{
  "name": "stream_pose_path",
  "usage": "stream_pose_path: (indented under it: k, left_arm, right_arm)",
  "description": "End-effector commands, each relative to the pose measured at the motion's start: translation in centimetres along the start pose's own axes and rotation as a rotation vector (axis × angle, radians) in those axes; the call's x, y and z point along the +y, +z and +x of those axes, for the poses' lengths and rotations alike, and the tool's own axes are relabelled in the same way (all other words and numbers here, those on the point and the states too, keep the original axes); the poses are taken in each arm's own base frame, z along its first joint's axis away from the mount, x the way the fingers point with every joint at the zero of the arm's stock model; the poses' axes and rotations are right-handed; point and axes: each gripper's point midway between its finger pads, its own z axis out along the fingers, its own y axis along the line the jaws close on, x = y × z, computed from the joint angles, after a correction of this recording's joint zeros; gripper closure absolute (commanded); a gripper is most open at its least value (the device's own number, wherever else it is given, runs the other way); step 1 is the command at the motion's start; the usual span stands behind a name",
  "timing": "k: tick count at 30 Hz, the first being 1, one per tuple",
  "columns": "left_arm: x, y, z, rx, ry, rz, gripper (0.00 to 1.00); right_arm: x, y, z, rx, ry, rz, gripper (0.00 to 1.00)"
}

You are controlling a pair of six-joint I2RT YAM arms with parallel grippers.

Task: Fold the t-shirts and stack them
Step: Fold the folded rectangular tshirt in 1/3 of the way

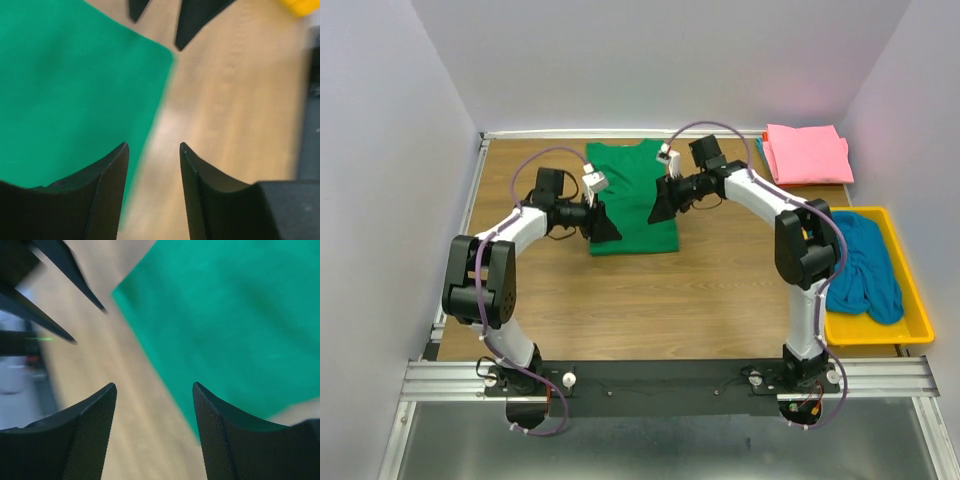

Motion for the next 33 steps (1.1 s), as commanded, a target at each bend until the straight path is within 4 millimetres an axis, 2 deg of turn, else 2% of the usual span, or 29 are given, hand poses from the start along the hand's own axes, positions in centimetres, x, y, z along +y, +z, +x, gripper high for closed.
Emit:
stream_pose_path:
  k: [1,5,9,12,17,19,22,24,26,27,28,30,31,33]
  left_arm:
    - [-3.4,0.8,0.5,-0.076,-0.244,0.226,0.43]
    - [-2.8,1.5,2.1,-0.059,-0.330,0.227,0.40]
    - [-0.6,2.5,5.0,-0.022,-0.429,0.176,0.40]
    - [1.3,2.8,7.6,0.001,-0.506,0.131,0.40]
    - [4.4,2.2,11.8,0.010,-0.653,0.082,0.40]
    - [4.6,1.8,12.6,0.001,-0.689,0.097,0.40]
    - [3.4,1.6,12.8,-0.001,-0.687,0.134,0.40]
    - [2.4,1.3,12.9,-0.003,-0.680,0.157,0.40]
    - [1.5,0.8,12.0,-0.013,-0.638,0.183,0.40]
    - [0.8,0.4,11.9,-0.008,-0.601,0.202,0.44]
    - [0.7,-0.1,10.3,-0.022,-0.522,0.201,0.44]
    - [0.1,-0.9,8.8,-0.025,-0.422,0.202,0.46]
    - [-0.7,-1.7,7.8,-0.017,-0.326,0.195,0.46]
    - [-1.0,-3.1,5.6,0.001,-0.168,0.141,0.48]
  right_arm:
    - [3.7,1.5,2.3,0.065,0.325,-0.235,0.30]
    - [4.1,2.9,3.1,0.069,0.429,-0.278,0.27]
    - [2.8,4.3,5.6,0.111,0.508,-0.273,0.27]
    - [1.0,5.4,9.1,0.158,0.554,-0.247,0.27]
    - [-2.2,5.6,13.3,0.188,0.616,-0.193,0.28]
    - [-2.9,5.5,14.2,0.193,0.636,-0.182,0.28]
    - [-2.5,5.1,15.3,0.207,0.657,-0.188,0.29]
    - [-1.8,4.5,14.9,0.199,0.649,-0.197,0.30]
    - [-0.5,3.8,14.1,0.187,0.635,-0.250,0.31]
    - [0.5,2.8,12.4,0.155,0.587,-0.267,0.31]
    - [1.1,2.3,11.4,0.138,0.556,-0.272,0.31]
    - [2.1,0.9,9.1,0.092,0.476,-0.265,0.33]
    - [2.9,-0.5,7.0,0.049,0.393,-0.240,0.38]
    - [3.6,-2.4,5.0,0.011,0.263,-0.169,0.42]
